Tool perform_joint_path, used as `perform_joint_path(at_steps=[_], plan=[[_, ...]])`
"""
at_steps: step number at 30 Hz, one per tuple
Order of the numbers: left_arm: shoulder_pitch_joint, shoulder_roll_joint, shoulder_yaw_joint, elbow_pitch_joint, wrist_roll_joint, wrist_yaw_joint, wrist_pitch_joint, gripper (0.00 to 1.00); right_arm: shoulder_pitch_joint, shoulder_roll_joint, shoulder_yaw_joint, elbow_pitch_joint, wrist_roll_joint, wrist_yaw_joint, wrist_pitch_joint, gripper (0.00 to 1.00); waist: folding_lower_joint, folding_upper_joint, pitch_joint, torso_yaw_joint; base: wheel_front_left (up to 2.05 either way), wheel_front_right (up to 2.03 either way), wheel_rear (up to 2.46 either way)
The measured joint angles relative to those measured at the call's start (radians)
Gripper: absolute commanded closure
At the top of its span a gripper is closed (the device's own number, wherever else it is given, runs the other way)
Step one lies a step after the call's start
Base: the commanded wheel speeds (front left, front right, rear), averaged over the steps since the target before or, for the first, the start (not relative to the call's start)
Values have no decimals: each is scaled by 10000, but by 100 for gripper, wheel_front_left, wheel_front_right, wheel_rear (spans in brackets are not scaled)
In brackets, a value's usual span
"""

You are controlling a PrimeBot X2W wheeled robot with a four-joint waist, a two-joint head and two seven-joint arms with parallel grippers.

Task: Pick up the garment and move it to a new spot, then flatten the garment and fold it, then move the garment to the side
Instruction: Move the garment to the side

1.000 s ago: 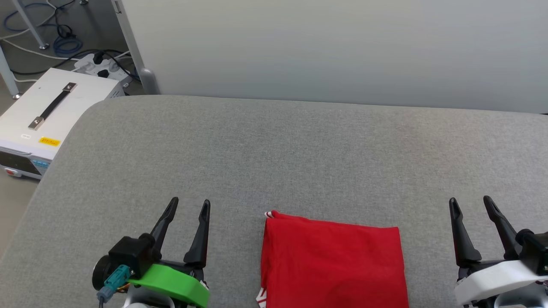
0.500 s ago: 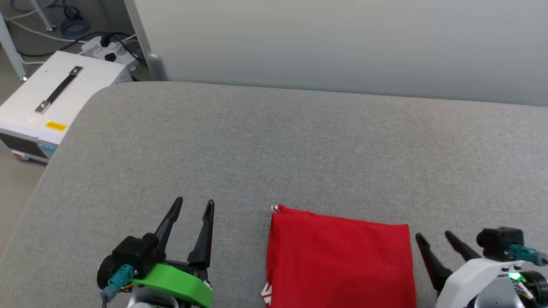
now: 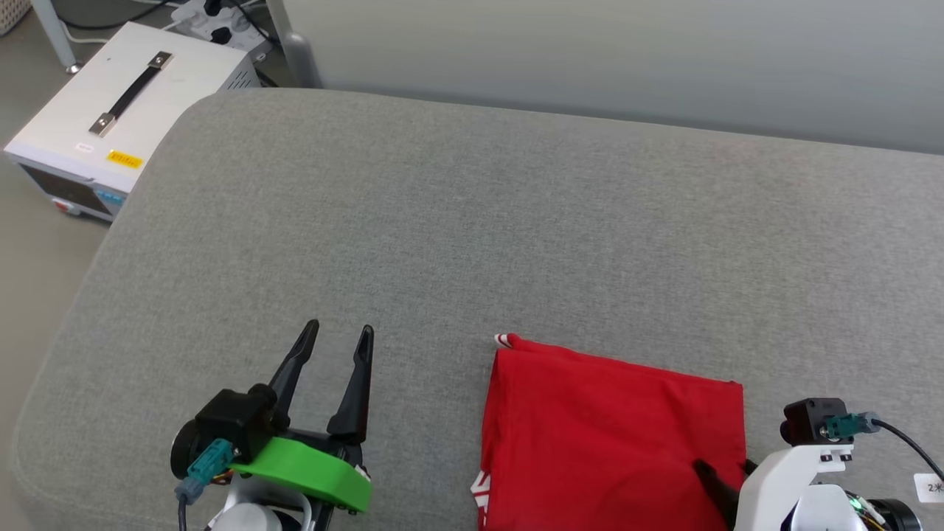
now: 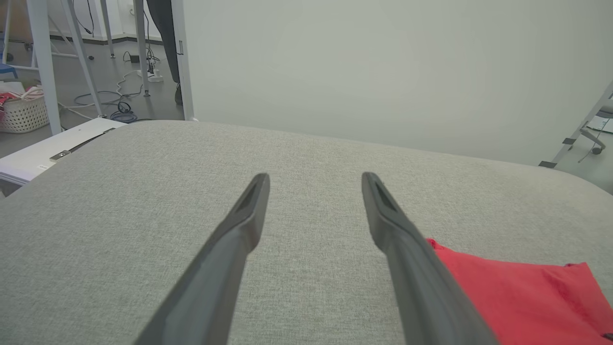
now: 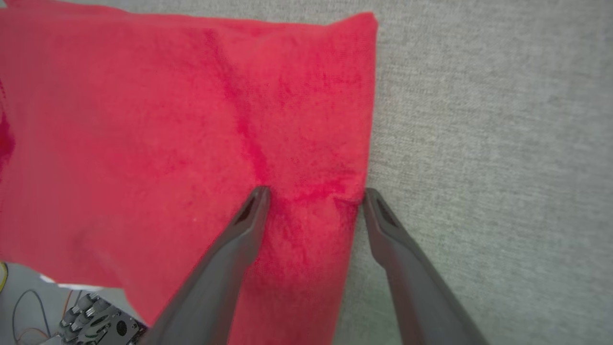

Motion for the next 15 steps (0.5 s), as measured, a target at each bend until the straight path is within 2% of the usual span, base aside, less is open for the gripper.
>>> perform_joint_path(at_steps=[5, 6, 7, 8, 9, 15], plan=[[-85, -8, -13, 0, 10, -2, 0, 0, -189, 19, 176, 234, -169, -2, 382, 0, 0, 0, 213, 197, 0, 0, 0], [-90, -8, -19, 4, 10, -2, 0, 0, -190, 4, 221, 313, -176, -4, 512, 7, 0, 0, 246, 231, 0, 0, 0], [-103, -8, -25, 6, 10, -2, 0, 0, -192, -46, 290, 368, -222, -10, 629, 51, 0, 0, 272, 259, 0, 0, 0], [-115, -8, -25, 10, 10, -2, 0, 0, -206, -84, 341, 395, -244, -10, 679, 82, 0, 0, 289, 276, 0, 0, 0], [-128, -8, -27, 15, 10, -2, 0, 0, -234, -125, 380, 428, -244, -10, 696, 100, 0, 0, 304, 290, 0, 0, 0], [-136, 0, -77, 94, 8, -2, 0, 0, -444, -370, 756, 458, -462, 0, 443, 100, 0, 0, 214, 134, 0, 0, 0]])
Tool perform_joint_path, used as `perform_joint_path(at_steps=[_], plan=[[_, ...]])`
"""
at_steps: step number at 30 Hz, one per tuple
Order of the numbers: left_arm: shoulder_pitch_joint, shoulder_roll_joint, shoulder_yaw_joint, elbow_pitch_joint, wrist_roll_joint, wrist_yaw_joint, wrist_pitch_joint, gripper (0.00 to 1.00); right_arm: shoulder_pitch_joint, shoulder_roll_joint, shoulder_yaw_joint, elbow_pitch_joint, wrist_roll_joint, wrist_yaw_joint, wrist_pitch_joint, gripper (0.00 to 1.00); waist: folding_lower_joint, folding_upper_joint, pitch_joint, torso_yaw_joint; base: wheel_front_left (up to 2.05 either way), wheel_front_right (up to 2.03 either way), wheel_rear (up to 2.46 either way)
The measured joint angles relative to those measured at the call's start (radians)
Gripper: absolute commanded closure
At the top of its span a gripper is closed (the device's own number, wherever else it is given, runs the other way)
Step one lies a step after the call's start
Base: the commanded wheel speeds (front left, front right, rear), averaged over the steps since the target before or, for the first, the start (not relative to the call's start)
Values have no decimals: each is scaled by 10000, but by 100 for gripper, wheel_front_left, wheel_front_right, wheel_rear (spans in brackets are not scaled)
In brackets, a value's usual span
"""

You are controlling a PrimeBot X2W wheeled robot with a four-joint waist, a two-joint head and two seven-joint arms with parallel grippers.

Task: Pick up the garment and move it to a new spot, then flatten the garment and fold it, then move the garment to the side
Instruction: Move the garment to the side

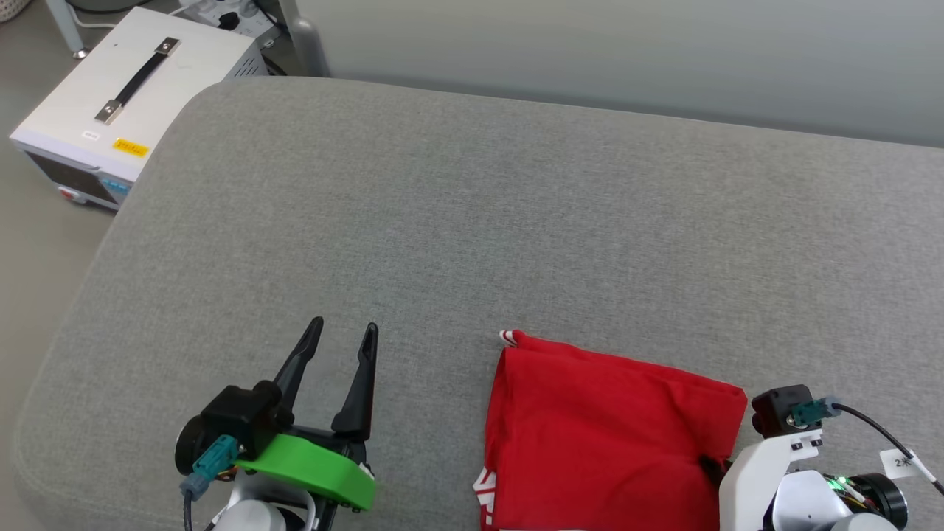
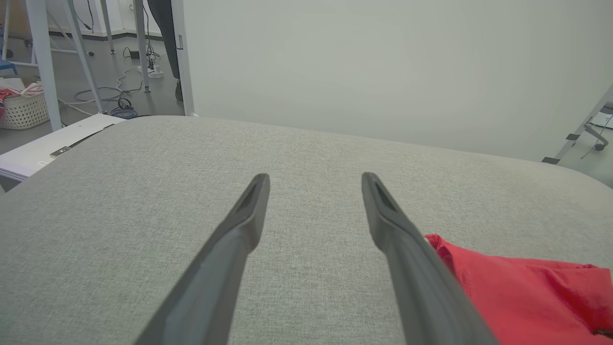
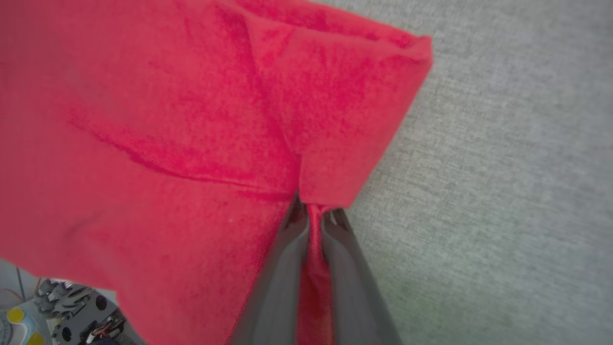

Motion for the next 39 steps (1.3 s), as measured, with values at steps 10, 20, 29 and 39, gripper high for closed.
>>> perform_joint_path(at_steps=[10, 20, 29, 39], plan=[[24, 13, -314, -65, -38, -25, 0, 0, -604, -1975, 1258, -1011, -1018, 8, -487, 100, 0, 0, -245, -921, 0, 0, 0], [19, 31, -529, -433, -40, -25, -2, 0, -1848, -4684, 2464, -1597, -811, 4, -88, 100, 0, 0, -256, -2541, 0, 0, 0], [-138, 332, -895, -1139, 48, -25, 0, 0, -3409, -6171, 2644, -570, -911, 4, -748, 100, 0, 0, 227, -4026, 0, 0, 0], [-1007, 763, -951, -2257, 274, -25, 286, 0, -4448, -6631, 1710, 2067, -1127, 4, -2418, 100, 1, 1, 1730, -4656, 0, 0, 0]])
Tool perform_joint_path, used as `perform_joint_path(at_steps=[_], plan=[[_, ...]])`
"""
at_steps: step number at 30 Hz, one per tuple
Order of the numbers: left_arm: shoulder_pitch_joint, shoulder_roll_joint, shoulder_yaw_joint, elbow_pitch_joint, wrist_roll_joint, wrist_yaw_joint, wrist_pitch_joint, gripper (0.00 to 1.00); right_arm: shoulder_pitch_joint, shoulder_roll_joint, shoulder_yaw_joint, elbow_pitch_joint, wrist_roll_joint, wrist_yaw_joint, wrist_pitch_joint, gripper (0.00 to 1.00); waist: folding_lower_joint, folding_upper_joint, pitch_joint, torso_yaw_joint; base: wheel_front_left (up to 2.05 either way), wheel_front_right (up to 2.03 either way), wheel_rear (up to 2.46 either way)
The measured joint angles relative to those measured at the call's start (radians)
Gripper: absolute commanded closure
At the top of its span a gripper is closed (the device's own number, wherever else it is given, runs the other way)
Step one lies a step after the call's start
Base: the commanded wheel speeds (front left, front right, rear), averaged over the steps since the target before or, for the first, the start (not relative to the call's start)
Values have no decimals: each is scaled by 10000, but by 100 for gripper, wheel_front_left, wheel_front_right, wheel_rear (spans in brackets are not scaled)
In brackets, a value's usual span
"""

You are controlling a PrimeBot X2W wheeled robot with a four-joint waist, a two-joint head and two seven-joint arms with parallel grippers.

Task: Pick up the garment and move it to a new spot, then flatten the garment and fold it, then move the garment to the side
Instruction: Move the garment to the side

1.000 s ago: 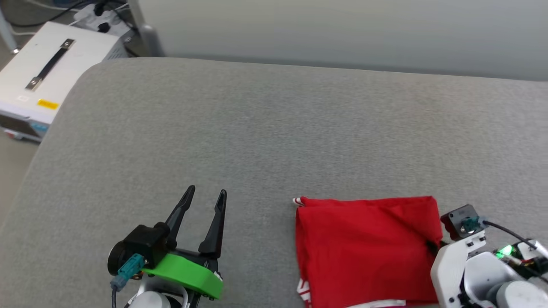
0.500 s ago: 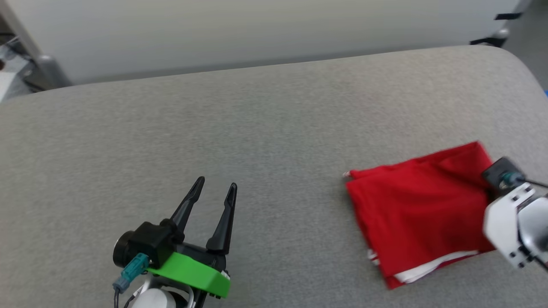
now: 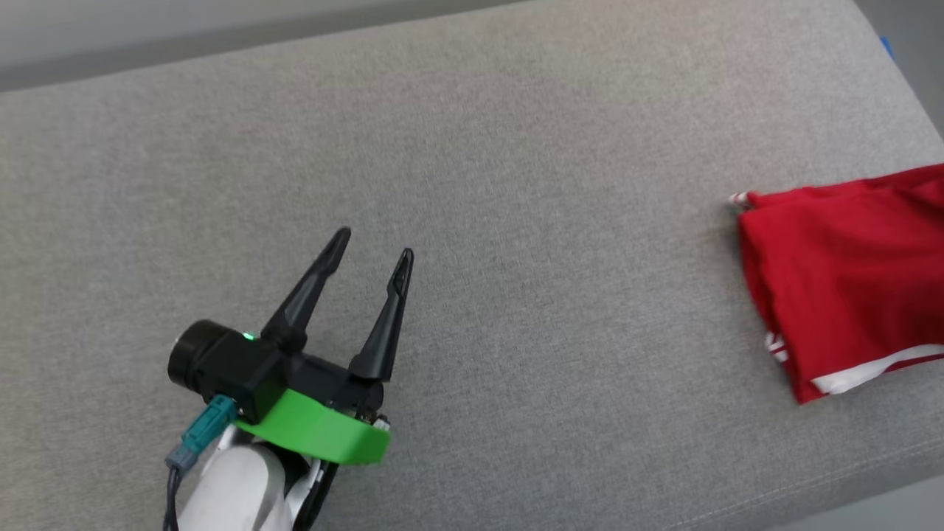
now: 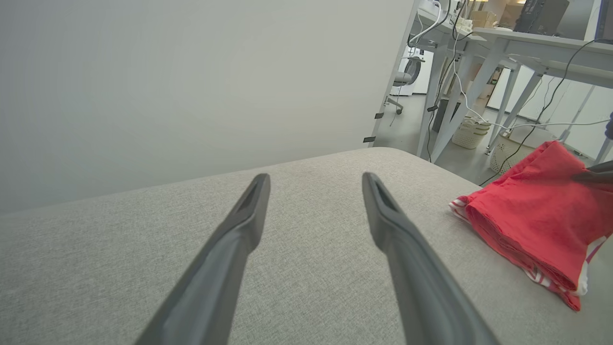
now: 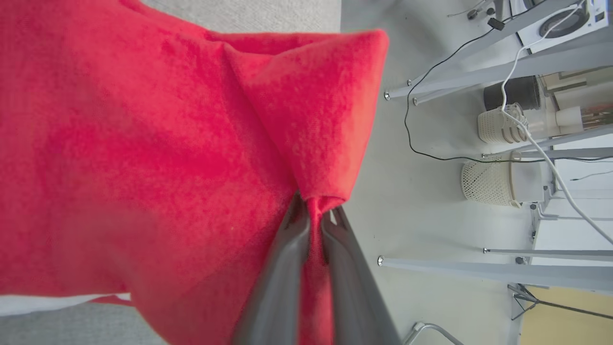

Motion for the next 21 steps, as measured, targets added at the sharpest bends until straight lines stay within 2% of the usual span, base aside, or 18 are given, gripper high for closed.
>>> perform_joint_path(at_steps=[10, 21], plan=[[-834, 512, 240, -1536, 69, 6, 688, 0, -1281, 42, -1572, 2520, -447, 0, -1666, 100, 1, 0, 1690, -52, 0, 0, 0], [-1042, 807, 477, -2159, 138, 173, 959, 0, -2366, 424, -3007, 4943, -1745, 2, -2955, 100, 1, 0, 2874, 535, 0, 0, 0]])
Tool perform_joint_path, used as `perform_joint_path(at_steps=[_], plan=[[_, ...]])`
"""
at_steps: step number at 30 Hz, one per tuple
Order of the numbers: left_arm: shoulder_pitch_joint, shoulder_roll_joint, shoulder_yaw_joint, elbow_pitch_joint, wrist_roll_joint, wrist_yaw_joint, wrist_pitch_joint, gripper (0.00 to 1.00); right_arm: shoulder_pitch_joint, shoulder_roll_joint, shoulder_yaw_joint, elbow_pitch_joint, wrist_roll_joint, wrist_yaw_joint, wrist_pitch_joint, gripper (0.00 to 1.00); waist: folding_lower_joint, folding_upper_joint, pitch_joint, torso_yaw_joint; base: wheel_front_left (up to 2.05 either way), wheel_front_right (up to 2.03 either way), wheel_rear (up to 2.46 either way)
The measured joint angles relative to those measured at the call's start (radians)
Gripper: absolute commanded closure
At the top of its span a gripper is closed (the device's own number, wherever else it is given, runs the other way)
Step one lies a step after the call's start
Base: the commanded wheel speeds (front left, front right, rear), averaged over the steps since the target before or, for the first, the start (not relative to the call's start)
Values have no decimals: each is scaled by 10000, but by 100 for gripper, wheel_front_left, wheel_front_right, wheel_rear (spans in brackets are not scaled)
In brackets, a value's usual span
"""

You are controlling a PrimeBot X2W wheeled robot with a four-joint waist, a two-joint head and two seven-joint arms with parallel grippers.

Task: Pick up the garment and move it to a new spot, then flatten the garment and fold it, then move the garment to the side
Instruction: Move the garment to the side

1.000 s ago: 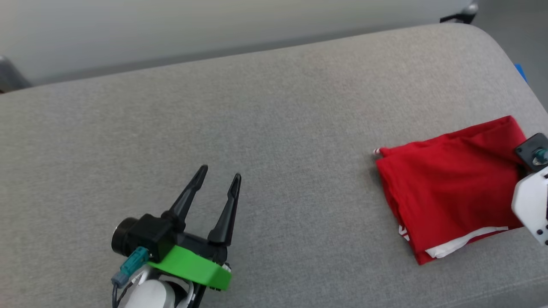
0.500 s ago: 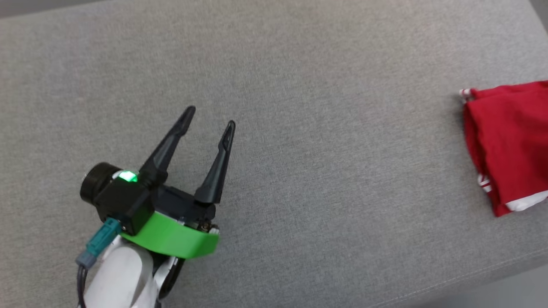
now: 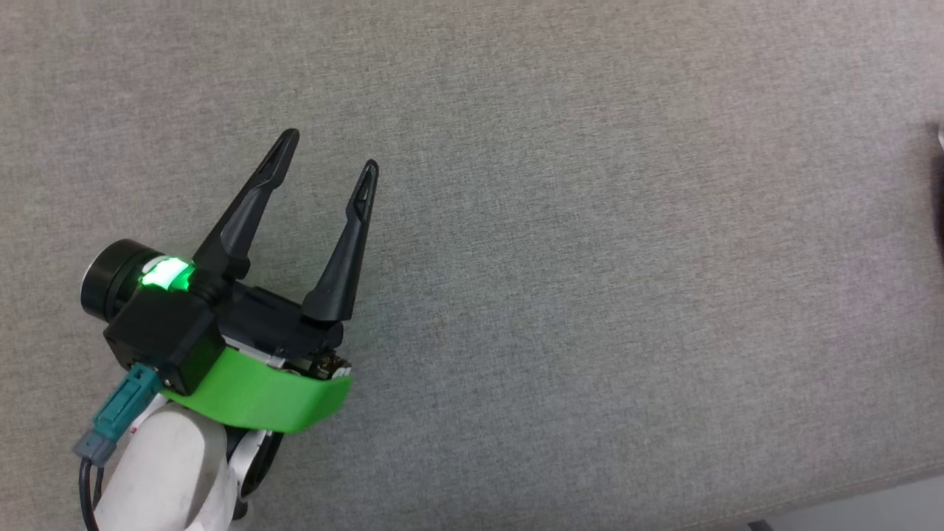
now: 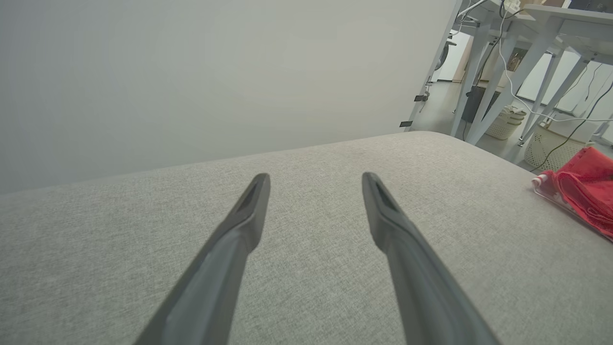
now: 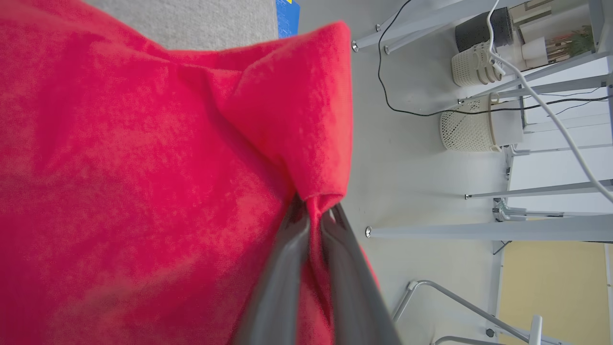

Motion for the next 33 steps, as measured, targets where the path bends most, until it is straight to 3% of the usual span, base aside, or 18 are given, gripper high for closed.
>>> perform_joint_path(at_steps=[6, 7, 8, 16, 21, 28, 33], plan=[[2, 8, 4, 109, -4, 21, -52, 0, -343, 343, -324, 769, -447, -2, -188, 100, 0, 0, 61, 280, 0, 0, 0], [2, 2, -8, 176, -6, 50, -105, 0, -358, 376, -397, 865, -493, -2, -207, 60, 0, 0, 4, 301, 0, 0, 0], [3, -4, -19, 245, -15, 59, -136, 0, -359, 391, -470, 918, -541, 0, -270, 0, 0, 0, -53, 316, 0, 0, 0], [176, -253, -35, 1118, -224, 102, -715, 0, -361, 430, -784, 1012, -970, -2, -838, 0, -1, 0, -1014, 386, 0, 0, 0], [661, -362, 117, 1737, -437, 186, -997, 0, -331, 631, -667, 127, -744, -2, -1210, 0, -2, 0, -1834, 448, 0, 0, 0], [1407, -662, 291, 2466, -654, 199, -1162, 0, 432, 1503, -466, -2495, 725, -2, -1517, 0, -3, 0, -3096, 624, 0, 0, 0], [1817, -742, 382, 2777, -696, 284, -1241, 0, 1611, 2403, -426, -5104, 1894, -2, -1471, 0, -2, 0, -3956, 853, 0, 0, 0]])
